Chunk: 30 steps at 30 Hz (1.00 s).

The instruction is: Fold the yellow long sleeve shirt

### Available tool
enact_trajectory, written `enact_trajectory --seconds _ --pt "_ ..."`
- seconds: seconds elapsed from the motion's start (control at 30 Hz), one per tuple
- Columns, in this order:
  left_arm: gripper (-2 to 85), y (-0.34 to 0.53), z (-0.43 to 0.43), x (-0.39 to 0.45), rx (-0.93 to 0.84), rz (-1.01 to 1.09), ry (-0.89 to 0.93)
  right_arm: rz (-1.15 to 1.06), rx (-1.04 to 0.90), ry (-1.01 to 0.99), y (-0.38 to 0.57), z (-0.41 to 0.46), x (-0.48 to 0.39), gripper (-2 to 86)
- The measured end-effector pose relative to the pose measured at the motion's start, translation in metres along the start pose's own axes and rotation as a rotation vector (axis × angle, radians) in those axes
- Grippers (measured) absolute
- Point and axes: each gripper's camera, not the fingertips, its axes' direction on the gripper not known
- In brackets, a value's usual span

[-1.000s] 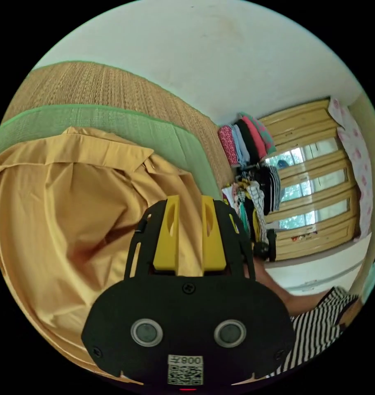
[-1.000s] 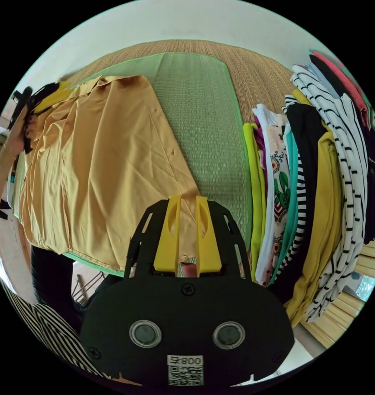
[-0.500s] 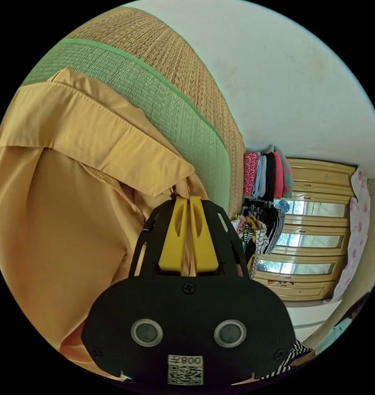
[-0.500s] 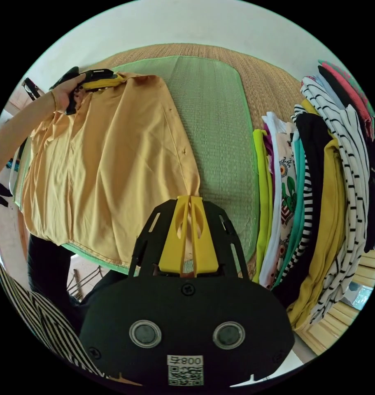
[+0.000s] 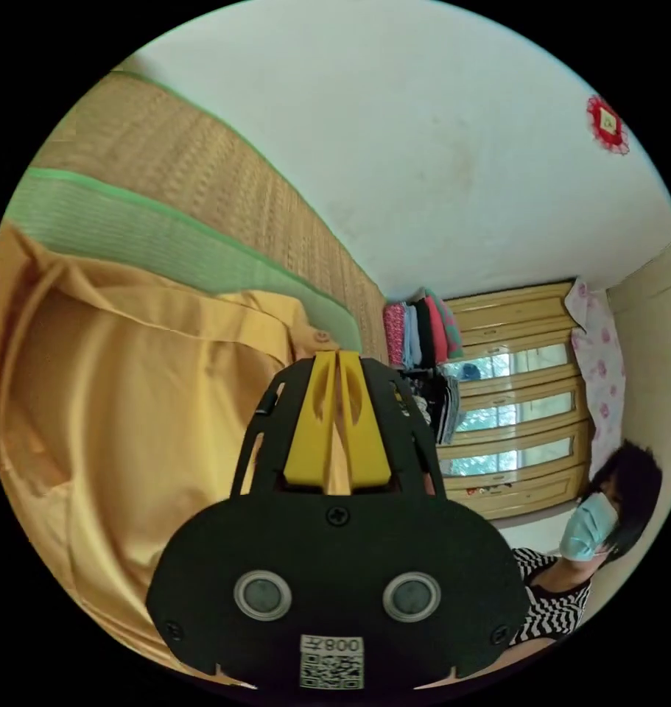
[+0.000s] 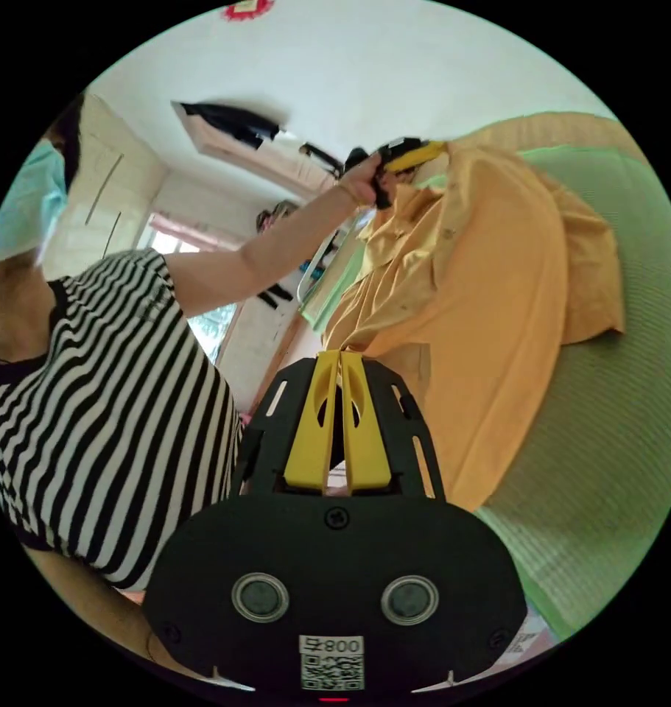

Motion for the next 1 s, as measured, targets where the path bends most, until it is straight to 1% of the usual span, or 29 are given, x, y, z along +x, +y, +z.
enact_trajectory --seconds 0.07,0.1,0.2,0.27,0.3,0.37,0.4,0.47,0.53,0.63,0.73,0.8,1.0 --pt "1.1 -0.002 -0.038 -0.017 0.013 -0.064 -0.068 0.018 -0.086 -0.036 0.0 0.032 0.017 1.7" --pt "1.3 -0.001 -0.045 -0.021 0.022 -0.085 -0.083 0.029 -0.094 -0.027 0.001 0.034 0.021 2.0" --pt "2.5 0.006 -0.069 -0.033 0.03 -0.133 -0.135 0.069 -0.05 0.092 0.008 0.012 0.033 3.9" --pt "3.5 0.012 -0.08 -0.032 0.056 -0.126 -0.136 0.131 0.012 0.278 0.013 -0.026 0.046 6.1" --pt "3.7 0.013 -0.08 -0.031 0.055 -0.122 -0.138 0.153 0.036 0.326 0.014 -0.037 0.05 6.6" --pt "4.1 0.016 -0.078 -0.017 0.044 -0.079 -0.135 0.215 0.144 0.501 0.01 -0.077 0.066 7.6" --pt "4.1 0.017 -0.075 -0.012 0.032 -0.066 -0.124 0.218 0.166 0.555 0.007 -0.083 0.069 7.7" --pt "4.2 0.021 -0.053 0.009 -0.068 -0.008 -0.075 0.245 0.153 0.747 -0.01 -0.087 0.087 7.9" --pt "4.1 0.025 -0.035 0.027 -0.134 0.034 -0.046 0.268 0.095 0.799 -0.022 -0.075 0.106 7.7" --pt "3.9 0.028 -0.01 0.055 -0.218 0.094 -0.026 0.325 -0.011 0.806 -0.029 -0.052 0.135 6.0" --pt "3.8 0.025 0.007 0.077 -0.286 0.125 -0.024 0.287 -0.059 0.846 -0.035 -0.05 0.133 2.9" --pt "3.7 0.018 0.009 0.09 -0.287 0.131 -0.001 0.259 -0.07 0.906 -0.045 -0.064 0.127 2.1" --pt "3.1 -0.031 0.014 0.169 -0.25 0.247 0.05 0.142 -0.021 1.14 -0.112 -0.158 0.105 0.9"
